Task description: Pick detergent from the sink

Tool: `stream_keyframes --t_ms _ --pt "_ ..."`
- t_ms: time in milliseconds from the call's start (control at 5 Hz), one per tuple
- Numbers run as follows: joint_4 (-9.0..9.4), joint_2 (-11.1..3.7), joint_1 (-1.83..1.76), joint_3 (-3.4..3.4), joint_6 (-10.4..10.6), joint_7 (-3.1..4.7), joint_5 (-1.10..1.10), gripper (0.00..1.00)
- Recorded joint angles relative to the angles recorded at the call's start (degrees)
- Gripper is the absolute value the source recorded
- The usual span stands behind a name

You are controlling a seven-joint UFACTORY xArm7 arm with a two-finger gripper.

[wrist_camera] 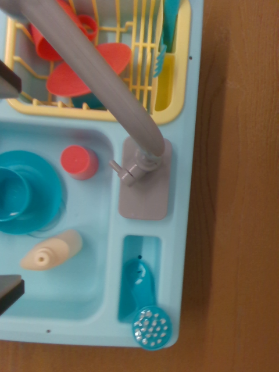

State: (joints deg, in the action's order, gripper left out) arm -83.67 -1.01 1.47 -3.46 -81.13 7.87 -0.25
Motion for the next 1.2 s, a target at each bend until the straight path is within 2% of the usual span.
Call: stream_keyframes --t_ms 200,400,600,800,1000,1200 --pt "1.63 -0.46 0.19 -0.24 2.32 1.50 0.15 0.00" --pt "1.63 -0.46 0.19 -0.24 2.32 1.50 0.15 0.00" --pt "3.30 -0.94 0.39 -0.49 4.68 3.03 0.31 0.00" --pt "3.30 -0.94 0.39 -0.49 4.68 3.03 0.31 0.00" --pt "5.06 -1.44 0.60 -0.75 7.18 4.65 0.47 0.00" --pt "5.06 -1.44 0.60 -0.75 7.18 4.65 0.47 0.00"
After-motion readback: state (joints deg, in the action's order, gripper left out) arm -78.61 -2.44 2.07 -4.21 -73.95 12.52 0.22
